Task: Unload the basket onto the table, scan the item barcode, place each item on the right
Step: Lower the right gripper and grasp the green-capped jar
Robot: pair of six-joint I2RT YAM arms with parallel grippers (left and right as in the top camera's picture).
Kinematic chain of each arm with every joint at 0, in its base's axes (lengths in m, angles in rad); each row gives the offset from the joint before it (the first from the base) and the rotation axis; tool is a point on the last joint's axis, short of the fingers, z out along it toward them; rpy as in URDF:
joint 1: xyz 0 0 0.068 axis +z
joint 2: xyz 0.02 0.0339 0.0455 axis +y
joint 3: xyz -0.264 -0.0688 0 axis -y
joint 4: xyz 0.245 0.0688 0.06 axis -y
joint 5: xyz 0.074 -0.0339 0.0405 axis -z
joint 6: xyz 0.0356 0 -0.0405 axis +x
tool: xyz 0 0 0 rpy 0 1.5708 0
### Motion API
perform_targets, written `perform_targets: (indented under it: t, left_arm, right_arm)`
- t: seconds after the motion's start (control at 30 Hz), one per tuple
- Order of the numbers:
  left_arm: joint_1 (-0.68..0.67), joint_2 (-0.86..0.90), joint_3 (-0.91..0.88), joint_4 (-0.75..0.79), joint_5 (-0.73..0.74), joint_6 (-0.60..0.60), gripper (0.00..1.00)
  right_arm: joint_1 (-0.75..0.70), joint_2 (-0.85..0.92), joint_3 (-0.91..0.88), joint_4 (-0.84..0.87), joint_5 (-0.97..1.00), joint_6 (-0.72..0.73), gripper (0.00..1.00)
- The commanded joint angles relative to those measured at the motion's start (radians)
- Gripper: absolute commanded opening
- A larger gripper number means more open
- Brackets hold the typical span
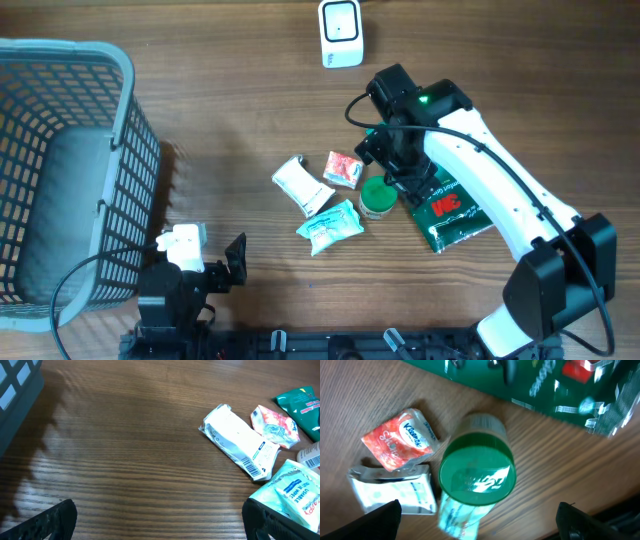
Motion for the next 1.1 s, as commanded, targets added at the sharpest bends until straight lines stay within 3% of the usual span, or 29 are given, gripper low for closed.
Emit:
perform_targets:
  t: [0.0, 0.23, 0.57, 0.7, 0.77, 0.8, 1.07]
  left_arm:
    - [-0.003, -0.007, -0.005, 0.001, -0.002, -0.009, 1.00]
    - [-0.003, -0.007, -0.005, 0.001, -0.002, -0.009, 1.00]
    - [-0.003, -0.007, -0.005, 0.001, -0.002, -0.009, 1.00]
    - [-0.003, -0.007, -0.005, 0.001, -0.002, -0.009, 1.00]
    - [-0.003, -0.007, -0.005, 0.001, -0.002, -0.009, 1.00]
    - [-0.003, -0.007, -0.005, 0.001, -0.002, -0.009, 1.00]
    - [-0.003, -0.007, -0.005, 0.001, -0.002, -0.009, 1.00]
  right_arm:
    - [0.002, 0.022, -0.003, 0.001, -0.053, 0.183, 1.00]
    - [0.002, 0.023, -0.053, 0.015, -0.077, 0.268, 1.00]
    - [0.004, 0.047, -0.338, 0.332, -0.150, 0.238, 1.00]
    - [0.005, 0.053, -0.387, 0.381, -0.130, 0.219, 0.99]
    - [0.005, 0.053, -0.387, 0.409, -0.114, 0.126, 0.79]
    - [0.005, 0.053, -0.387, 0.411, -0.100, 0.085, 0.74]
    - [0.005, 0.051, -0.362, 0.369, -0.074, -0.669, 0.74]
